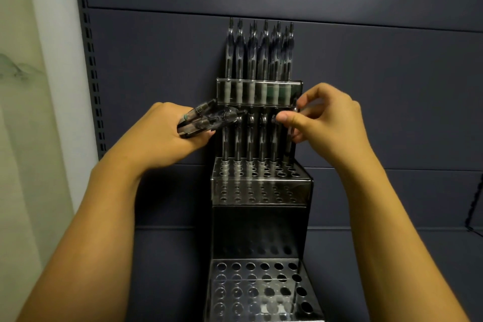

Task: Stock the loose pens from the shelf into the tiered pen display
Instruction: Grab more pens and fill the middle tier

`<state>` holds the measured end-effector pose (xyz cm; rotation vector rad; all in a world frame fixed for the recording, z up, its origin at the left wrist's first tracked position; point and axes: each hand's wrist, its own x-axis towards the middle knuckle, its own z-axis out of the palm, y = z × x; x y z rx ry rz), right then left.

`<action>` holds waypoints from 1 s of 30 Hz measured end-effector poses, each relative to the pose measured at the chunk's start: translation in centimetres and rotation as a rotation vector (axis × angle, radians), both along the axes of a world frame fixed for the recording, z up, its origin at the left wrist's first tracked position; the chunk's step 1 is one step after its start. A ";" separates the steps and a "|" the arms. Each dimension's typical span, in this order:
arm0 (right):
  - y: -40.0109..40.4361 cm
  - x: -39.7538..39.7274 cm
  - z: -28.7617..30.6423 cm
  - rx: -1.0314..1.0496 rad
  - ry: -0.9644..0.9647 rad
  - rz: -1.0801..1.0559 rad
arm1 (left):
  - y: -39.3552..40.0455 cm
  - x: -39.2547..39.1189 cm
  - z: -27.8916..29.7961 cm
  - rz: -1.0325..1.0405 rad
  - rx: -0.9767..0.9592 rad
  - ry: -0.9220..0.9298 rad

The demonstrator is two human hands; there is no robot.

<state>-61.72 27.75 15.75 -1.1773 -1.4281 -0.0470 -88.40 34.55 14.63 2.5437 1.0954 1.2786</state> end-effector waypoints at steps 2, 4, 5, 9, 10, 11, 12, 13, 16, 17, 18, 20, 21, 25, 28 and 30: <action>-0.1 -0.1 0.0 -0.057 -0.050 -0.031 | 0.0 0.1 0.0 -0.006 -0.005 0.003; -0.4 0.0 0.3 -0.076 -0.085 -0.055 | -0.1 0.2 0.0 -0.010 -0.015 0.004; -0.5 0.1 0.4 -0.079 -0.100 -0.067 | -0.2 0.2 0.0 -0.011 -0.019 0.008; -0.7 -0.2 0.4 -0.073 -0.136 -0.107 | -0.3 0.3 0.0 -0.006 -0.028 0.017; -0.6 -0.2 0.3 -0.071 -0.133 -0.111 | -0.3 0.3 0.0 -0.007 -0.028 0.019; -0.5 -0.2 0.3 -0.068 -0.127 -0.114 | -0.3 0.3 0.0 -0.007 -0.027 0.023; -0.5 -0.2 0.3 -0.066 -0.121 -0.115 | -0.4 0.3 0.0 -0.006 -0.026 0.027; -0.4 -0.2 0.3 -0.065 -0.121 -0.119 | -0.4 0.3 0.0 -0.005 -0.025 0.028; -0.3 -0.3 0.2 -0.065 -0.162 -0.126 | -0.4 0.3 0.0 0.001 -0.030 0.028; -0.3 -0.3 0.2 -0.070 -0.173 -0.121 | -0.4 0.3 0.0 0.002 -0.032 0.030; -0.3 -0.3 0.2 -0.077 -0.176 -0.113 | -0.4 0.3 0.0 0.001 -0.035 0.034; -0.2 -0.2 0.1 -0.078 -0.166 -0.112 | -0.4 0.4 -0.1 -0.002 -0.035 0.037; -0.2 -0.1 0.1 -0.069 -0.157 -0.120 | -0.4 0.4 -0.1 -0.004 -0.035 0.036; 0.2 0.1 0.0 -0.068 -0.140 -0.168 | -0.5 0.5 -0.1 -0.004 -0.031 0.038; -0.1 0.2 0.2 -0.090 -0.160 -0.166 | -0.5 0.5 -0.1 0.000 -0.033 0.033; -0.3 -0.1 0.3 -0.087 -0.204 -0.184 | -0.5 0.4 -0.1 0.004 -0.039 0.034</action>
